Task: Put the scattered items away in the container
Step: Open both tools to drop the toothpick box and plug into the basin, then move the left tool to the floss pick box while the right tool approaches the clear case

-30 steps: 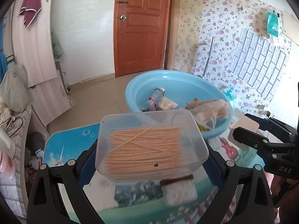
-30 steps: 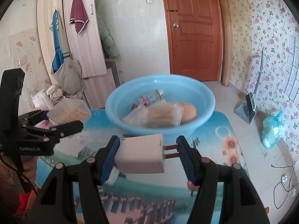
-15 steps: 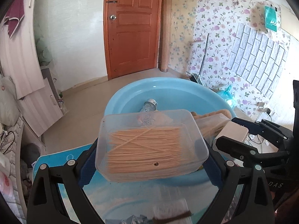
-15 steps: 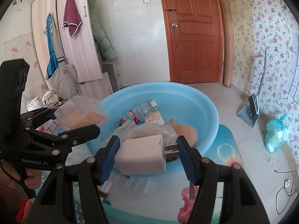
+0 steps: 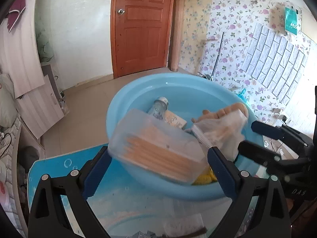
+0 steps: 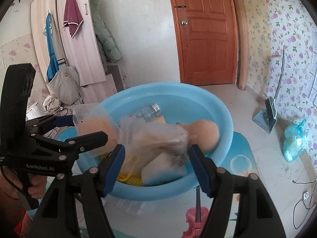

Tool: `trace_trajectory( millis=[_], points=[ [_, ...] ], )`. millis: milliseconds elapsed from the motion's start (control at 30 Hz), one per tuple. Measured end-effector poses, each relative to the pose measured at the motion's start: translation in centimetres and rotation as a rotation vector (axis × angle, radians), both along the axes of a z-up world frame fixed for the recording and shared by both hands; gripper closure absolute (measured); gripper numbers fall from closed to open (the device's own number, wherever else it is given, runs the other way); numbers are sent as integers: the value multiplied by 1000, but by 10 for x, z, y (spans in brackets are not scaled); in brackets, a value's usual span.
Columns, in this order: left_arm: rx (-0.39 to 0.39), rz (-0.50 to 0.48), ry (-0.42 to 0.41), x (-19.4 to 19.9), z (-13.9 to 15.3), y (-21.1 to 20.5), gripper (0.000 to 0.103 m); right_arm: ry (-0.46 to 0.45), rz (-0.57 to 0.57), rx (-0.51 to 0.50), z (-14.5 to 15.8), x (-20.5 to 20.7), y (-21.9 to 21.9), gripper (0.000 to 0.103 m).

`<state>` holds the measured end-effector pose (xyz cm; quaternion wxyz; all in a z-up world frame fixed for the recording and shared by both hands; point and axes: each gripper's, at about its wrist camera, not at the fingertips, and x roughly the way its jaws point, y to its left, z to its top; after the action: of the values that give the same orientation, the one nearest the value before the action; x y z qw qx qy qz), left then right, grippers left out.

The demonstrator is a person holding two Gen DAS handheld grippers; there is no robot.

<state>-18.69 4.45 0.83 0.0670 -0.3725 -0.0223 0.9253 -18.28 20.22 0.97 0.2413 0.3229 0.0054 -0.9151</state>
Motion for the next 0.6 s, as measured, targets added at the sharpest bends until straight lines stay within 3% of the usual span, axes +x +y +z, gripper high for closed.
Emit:
trace_trajectory(
  millis=[333,600],
  points=[
    [14,17,0,36,-3,-8,3,25,-27,-5,6,23,5,36],
    [2,31,-47,66,-19,-10,3,-35,-43,-19,-6,41,17,36]
  ],
)
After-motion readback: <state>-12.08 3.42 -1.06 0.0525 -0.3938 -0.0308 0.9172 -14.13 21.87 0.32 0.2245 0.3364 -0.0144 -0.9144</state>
